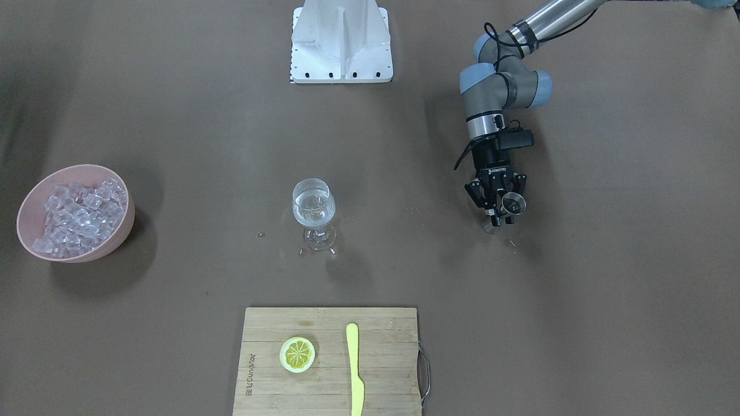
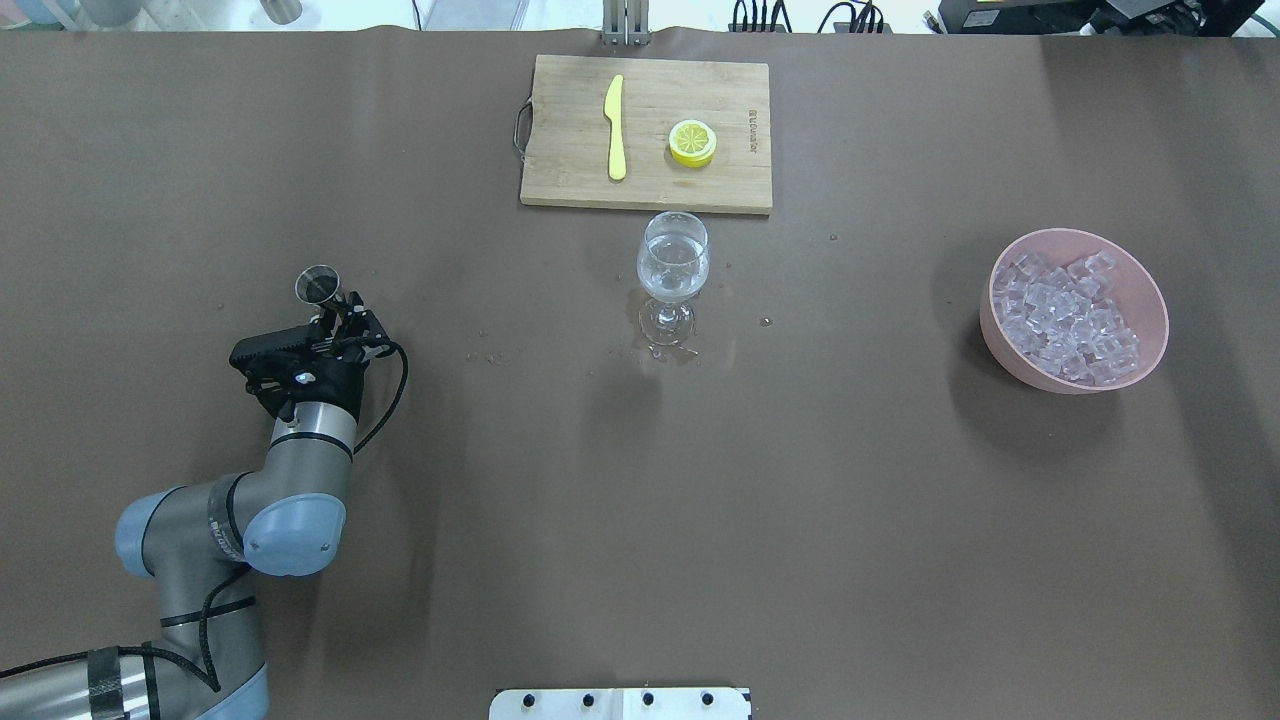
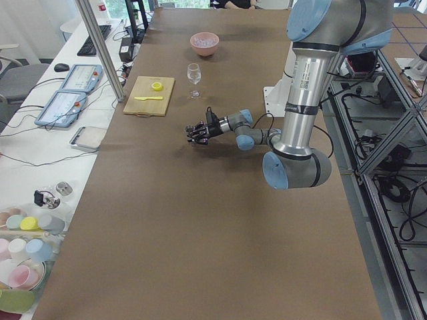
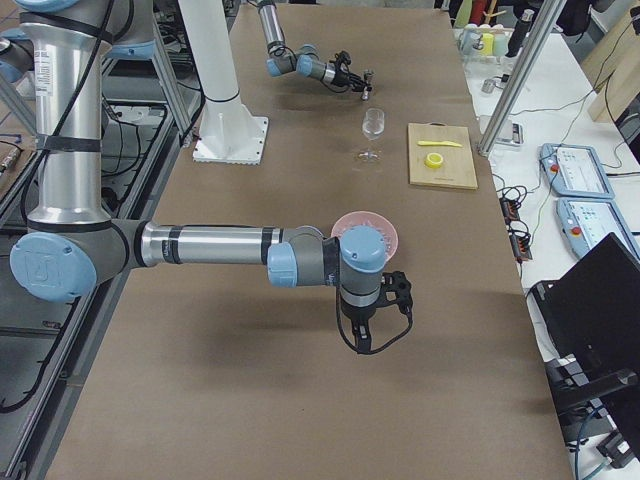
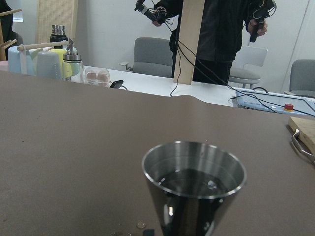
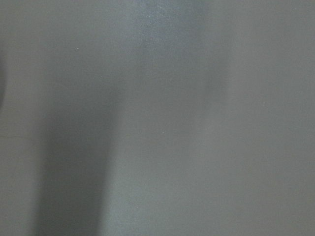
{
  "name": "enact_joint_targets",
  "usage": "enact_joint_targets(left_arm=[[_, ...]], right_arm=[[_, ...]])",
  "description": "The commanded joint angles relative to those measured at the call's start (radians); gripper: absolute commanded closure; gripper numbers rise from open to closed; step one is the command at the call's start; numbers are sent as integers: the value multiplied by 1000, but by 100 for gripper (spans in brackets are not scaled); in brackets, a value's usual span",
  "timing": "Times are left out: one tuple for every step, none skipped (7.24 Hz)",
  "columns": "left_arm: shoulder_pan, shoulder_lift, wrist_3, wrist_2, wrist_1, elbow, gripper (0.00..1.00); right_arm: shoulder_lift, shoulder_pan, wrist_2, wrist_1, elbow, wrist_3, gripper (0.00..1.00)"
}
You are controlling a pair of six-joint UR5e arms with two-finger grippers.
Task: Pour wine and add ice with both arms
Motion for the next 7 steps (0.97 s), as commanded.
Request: enact_joint_targets(left_arm=[[1,1,0,0,-7,-7,100],[1,-2,0,-1,-10,-10,100],[1,-8,3,-4,-12,-33,100],[1,-8,93,-9,-12,-87,100],[1,-2,218,-7,-28,-130,100],[1,1,270,-12,-88,-131,100],[1,-4,404,-57,-122,-128,100]], right_arm=[[-1,0,0,0,0,0,0],[0,0,0,0,0,0,0],[-1,0,0,0,0,0,0],[0,0,0,0,0,0,0],[-1,0,0,0,0,0,0],[-1,0,0,0,0,0,0],[-1,0,0,0,0,0,0]])
